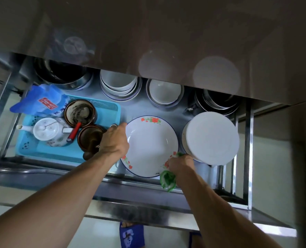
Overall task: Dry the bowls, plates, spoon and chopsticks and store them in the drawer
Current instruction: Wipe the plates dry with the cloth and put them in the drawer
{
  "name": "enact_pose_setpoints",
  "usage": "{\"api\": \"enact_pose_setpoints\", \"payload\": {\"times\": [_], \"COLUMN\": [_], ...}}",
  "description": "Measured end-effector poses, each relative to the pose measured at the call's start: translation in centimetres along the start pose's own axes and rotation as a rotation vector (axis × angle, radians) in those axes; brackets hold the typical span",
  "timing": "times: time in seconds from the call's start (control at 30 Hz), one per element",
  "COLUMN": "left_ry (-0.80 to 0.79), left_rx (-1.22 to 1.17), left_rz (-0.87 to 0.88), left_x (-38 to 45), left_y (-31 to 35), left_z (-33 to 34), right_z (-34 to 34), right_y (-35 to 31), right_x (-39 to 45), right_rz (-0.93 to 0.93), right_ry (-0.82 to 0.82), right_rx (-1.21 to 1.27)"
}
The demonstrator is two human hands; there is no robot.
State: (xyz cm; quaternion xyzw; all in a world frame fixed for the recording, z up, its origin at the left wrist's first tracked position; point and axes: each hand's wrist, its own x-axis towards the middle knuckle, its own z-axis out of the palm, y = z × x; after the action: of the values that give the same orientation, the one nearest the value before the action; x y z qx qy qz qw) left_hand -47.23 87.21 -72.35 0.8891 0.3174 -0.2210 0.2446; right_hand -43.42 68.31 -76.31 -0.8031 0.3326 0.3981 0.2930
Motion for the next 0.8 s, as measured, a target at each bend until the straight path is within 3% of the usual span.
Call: {"api": "enact_pose_setpoints", "payload": {"times": [0.37,0.8], "left_ry": [0.042,0.075], "left_rx": [0.039,0.191], "left_rz": [0.033,0.058], "left_x": [1.7,1.7], "left_y": [-0.1,0.5], "left_z": [1.3,1.9], "right_z": [-0.4,-0.8], "right_y": [-0.4,0.1], "right_x": [-0.1,0.0], "right_rz": [0.022,0.114], "right_ry": [0.083,0.066], "right_rx": [0.005,0.121]}}
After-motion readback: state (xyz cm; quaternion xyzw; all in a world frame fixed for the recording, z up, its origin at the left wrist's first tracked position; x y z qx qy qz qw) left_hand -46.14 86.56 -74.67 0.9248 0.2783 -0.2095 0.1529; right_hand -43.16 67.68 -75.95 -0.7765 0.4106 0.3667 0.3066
